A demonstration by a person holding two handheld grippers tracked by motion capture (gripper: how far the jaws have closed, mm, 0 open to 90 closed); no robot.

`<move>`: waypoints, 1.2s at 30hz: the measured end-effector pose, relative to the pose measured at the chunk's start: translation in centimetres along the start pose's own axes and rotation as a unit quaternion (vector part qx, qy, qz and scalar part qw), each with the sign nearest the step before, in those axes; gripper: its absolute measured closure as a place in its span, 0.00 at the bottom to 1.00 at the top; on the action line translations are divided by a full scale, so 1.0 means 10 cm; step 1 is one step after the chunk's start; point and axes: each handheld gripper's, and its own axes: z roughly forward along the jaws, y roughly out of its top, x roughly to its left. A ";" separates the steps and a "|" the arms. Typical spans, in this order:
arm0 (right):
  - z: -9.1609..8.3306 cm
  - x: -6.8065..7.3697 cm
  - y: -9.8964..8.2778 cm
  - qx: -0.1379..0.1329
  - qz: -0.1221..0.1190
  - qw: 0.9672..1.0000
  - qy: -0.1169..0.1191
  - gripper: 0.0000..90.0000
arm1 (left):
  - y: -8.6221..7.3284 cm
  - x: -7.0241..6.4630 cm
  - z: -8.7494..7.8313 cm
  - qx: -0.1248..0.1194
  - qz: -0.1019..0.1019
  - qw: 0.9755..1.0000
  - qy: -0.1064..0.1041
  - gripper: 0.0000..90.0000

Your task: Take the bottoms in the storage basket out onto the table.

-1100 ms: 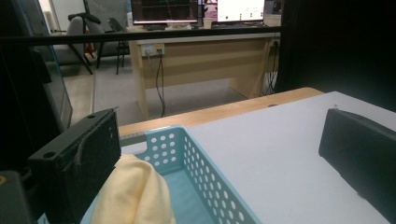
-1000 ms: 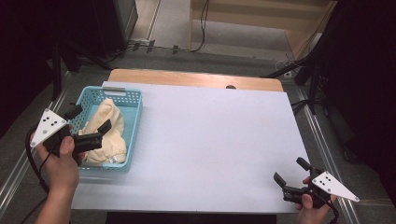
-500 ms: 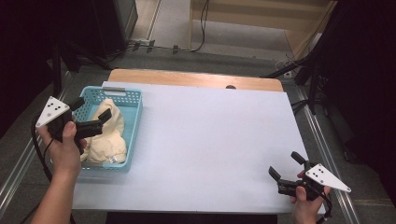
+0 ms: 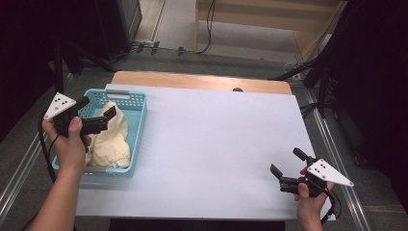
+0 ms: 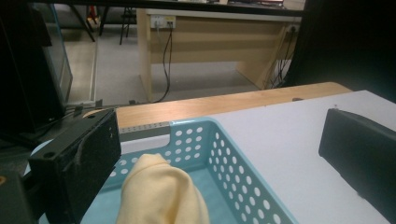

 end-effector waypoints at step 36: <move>0.03 0.07 -0.13 0.000 -0.002 1.000 0.011 0.00 | -0.29 0.32 0.54 0.160 -0.028 0.986 0.045 0.00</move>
